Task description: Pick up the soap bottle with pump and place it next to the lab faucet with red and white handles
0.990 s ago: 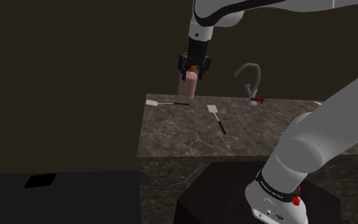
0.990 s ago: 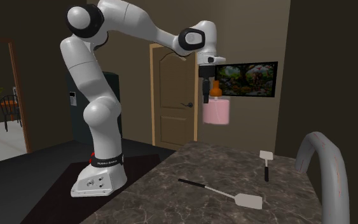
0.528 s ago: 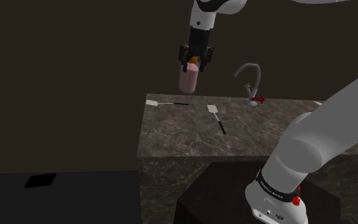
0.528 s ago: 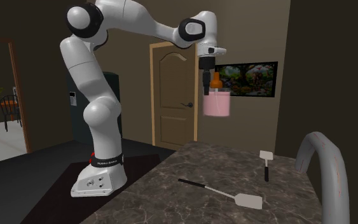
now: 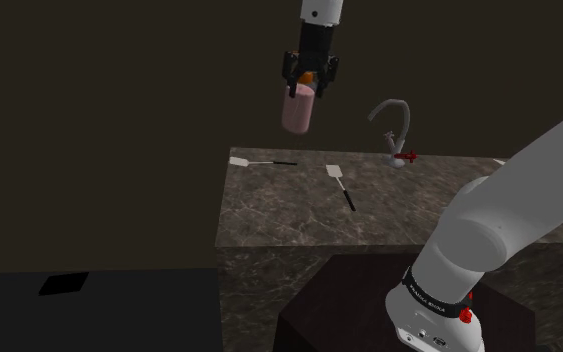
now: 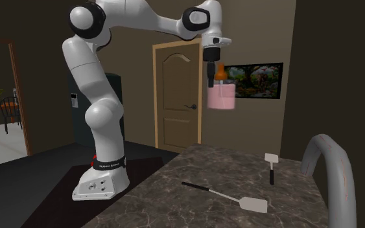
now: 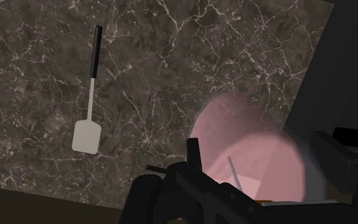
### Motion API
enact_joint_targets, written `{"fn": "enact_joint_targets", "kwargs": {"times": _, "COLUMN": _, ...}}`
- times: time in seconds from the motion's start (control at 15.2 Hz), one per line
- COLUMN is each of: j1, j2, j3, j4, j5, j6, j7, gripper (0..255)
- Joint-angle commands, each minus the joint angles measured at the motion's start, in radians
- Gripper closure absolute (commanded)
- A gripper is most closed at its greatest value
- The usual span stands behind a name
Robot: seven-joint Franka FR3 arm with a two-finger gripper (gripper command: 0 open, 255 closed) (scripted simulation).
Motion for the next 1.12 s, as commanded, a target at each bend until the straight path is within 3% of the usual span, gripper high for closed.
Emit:
{"fn": "enact_joint_targets", "kwargs": {"times": 0.0, "j1": 0.0, "j2": 0.0, "j3": -0.001, "j4": 0.029, "j5": 0.0, "j6": -0.029, "j7": 0.0, "gripper": 255}}
{"fn": "enact_joint_targets", "kwargs": {"times": 1.06, "j1": 0.0, "j2": 0.069, "j3": -0.001, "j4": 0.319, "j5": -0.001, "j6": -0.249, "j7": 0.005, "gripper": 255}}
